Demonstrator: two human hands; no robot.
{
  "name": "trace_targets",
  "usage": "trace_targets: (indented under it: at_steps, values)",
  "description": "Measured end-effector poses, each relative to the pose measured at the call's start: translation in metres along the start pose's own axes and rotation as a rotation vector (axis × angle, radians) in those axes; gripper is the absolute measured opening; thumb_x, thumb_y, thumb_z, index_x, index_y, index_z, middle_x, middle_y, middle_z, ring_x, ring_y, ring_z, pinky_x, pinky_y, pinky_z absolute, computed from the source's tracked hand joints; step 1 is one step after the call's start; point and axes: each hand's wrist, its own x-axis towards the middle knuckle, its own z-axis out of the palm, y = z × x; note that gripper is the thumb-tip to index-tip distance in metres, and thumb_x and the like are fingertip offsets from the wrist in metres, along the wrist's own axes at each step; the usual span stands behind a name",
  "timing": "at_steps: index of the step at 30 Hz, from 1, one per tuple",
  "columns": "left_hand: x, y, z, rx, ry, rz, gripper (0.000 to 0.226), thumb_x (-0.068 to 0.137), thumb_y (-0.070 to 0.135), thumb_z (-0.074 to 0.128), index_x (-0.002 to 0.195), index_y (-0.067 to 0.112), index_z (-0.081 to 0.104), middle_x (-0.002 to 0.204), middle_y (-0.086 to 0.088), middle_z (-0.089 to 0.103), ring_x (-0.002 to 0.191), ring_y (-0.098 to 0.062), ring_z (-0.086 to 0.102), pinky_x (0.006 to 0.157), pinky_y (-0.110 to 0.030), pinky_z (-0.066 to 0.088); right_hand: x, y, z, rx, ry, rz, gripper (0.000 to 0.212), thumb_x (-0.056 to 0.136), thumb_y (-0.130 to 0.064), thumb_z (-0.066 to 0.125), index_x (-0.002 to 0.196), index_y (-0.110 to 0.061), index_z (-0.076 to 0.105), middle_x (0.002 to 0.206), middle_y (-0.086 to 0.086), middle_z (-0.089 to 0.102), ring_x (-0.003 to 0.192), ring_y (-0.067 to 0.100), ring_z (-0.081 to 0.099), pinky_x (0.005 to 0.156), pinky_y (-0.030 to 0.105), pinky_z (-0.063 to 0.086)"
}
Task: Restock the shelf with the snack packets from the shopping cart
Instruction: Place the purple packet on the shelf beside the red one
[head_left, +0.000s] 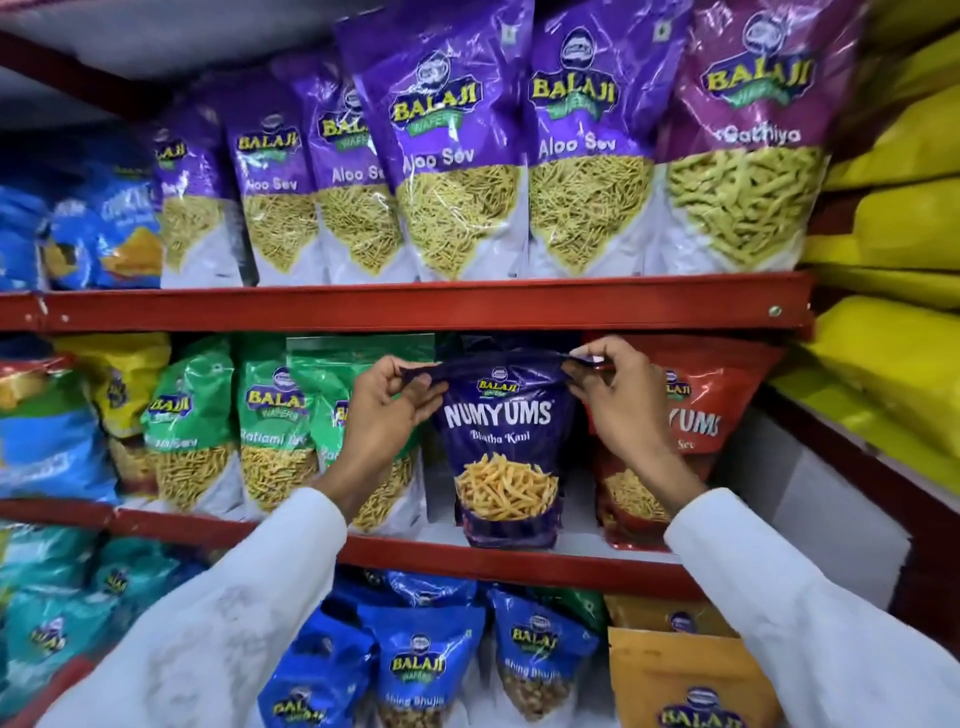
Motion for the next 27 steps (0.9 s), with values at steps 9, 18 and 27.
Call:
trace_targets:
  at_steps: [9, 18, 27]
  values:
    - [0.004, -0.035, 0.004, 0.081, 0.027, 0.072, 0.026, 0.091, -0.001, 0.059, 0.114, 0.011, 0.055, 0.123, -0.005, 0.066, 0.102, -0.008, 0.068, 0.083, -0.024, 0.058, -0.012, 0.015, 0.0, 0.012, 0.045, 0.006, 0.026, 0.088, -0.018, 0.07, 0.11, -0.029, 0.063, 0.114, 0.001, 0.072, 0.085, 0.016, 0.075, 0.076, 0.047, 0.062]
    - [-0.038, -0.125, -0.007, 0.621, -0.085, -0.147, 0.071, 0.071, 0.024, 0.084, 0.131, 0.016, 0.047, 0.12, 0.006, 0.058, 0.109, -0.015, 0.06, 0.091, -0.029, 0.048, -0.071, 0.087, 0.037, -0.282, -0.277, 0.245, 0.055, 0.09, -0.024, 0.064, 0.141, -0.013, 0.045, 0.131, 0.008, 0.064, 0.11, 0.027, 0.067, 0.089, 0.035, 0.054]
    - [-0.027, -0.148, -0.011, 0.789, -0.205, -0.158, 0.058, 0.068, 0.036, 0.083, 0.117, 0.015, 0.06, 0.11, 0.0, 0.073, 0.101, -0.018, 0.067, 0.088, -0.035, 0.055, -0.081, 0.102, 0.038, -0.291, -0.507, 0.256, 0.042, 0.099, -0.031, 0.051, 0.137, -0.014, 0.046, 0.133, 0.009, 0.065, 0.121, 0.029, 0.061, 0.094, 0.037, 0.048]
